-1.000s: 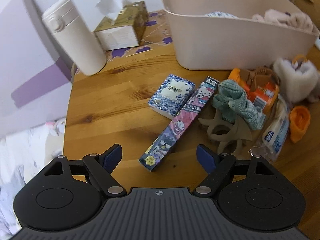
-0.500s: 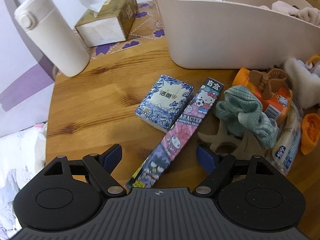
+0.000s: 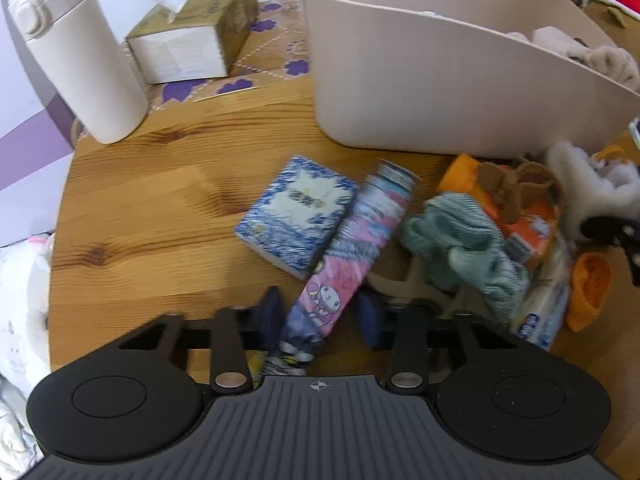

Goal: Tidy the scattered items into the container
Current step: 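Grasp the pink Hello Kitty box with the left gripper while the right grasps the white fluffy slipper, then lift both held items and carry them over the beige basket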

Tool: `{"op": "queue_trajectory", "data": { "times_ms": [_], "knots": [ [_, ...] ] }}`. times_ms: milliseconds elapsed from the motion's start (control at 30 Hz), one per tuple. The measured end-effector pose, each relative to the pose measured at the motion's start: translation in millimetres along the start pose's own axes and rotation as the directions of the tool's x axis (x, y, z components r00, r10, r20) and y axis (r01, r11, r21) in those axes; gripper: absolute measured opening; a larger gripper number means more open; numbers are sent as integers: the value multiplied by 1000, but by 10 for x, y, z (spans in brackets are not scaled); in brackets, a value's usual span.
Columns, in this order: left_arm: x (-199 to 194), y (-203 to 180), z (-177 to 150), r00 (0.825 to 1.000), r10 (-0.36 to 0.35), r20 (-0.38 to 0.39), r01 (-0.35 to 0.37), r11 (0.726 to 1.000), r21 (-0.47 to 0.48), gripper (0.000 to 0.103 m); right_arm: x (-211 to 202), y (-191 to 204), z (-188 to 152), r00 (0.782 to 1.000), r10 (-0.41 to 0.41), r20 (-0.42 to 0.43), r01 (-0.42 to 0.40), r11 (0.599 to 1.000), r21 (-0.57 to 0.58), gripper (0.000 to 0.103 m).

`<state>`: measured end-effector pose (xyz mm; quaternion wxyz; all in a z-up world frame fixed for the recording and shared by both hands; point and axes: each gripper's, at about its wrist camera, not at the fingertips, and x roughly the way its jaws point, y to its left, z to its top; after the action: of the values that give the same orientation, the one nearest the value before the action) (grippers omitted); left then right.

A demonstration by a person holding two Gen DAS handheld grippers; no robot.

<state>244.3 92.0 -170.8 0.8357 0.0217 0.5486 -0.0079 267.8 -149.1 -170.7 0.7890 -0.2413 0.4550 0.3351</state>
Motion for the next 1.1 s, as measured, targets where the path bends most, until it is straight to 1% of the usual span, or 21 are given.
{"op": "queue_trajectory", "data": {
  "times_ms": [33, 67, 167, 233, 400, 533, 633, 733, 800, 1033, 1100],
  "knots": [
    [-8, -33, -7, 1000, 0, 0, 0, 1000, 10, 27, -4, 0, -16, 1000, 7, -2, -7, 1000, 9, 22],
    [-13, -70, -15, 1000, 0, 2, 0, 1000, 23, 24, -18, 2, -33, 1000, 7, 5, -8, 1000, 14, 21],
    [-32, -148, -61, 1000, 11, 3, -12, 998, 54, 23, -91, 13, -102, 1000, 12, 17, -12, 999, 30, 19],
    [-43, -153, -103, 1000, 15, 4, -15, 999, 52, 23, -142, 10, -149, 1000, 15, 22, -16, 999, 42, 17],
    [-109, -120, -224, 1000, 1, 4, -1, 1000, 27, 23, -306, -23, -256, 999, 23, 42, -26, 996, 87, 17],
    [-233, -127, -312, 1000, 3, 21, -4, 999, 32, 23, -455, -36, -331, 998, 29, 62, -37, 991, 126, 17],
    [-329, -144, -364, 999, 7, 35, -8, 999, 47, 23, -554, -50, -374, 997, 18, 77, -29, 989, 143, 17],
    [-413, -141, -380, 999, 2, 47, -4, 999, 41, 23, -617, -70, -369, 996, 17, 88, -31, 986, 161, 17],
    [-478, -146, -381, 998, -13, 58, 11, 999, 41, 23, -701, -86, -409, 995, 16, 98, -33, 985, 172, 17],
    [-714, -261, -366, 993, -36, 110, 28, 997, 79, 23, -898, -89, -464, 991, 11, 131, -35, 983, 178, 17],
    [-780, -298, -344, 991, -40, 128, 29, 996, 88, 23, -962, -92, -457, 989, -3, 147, -22, 985, 173, 17]
  ]
}}
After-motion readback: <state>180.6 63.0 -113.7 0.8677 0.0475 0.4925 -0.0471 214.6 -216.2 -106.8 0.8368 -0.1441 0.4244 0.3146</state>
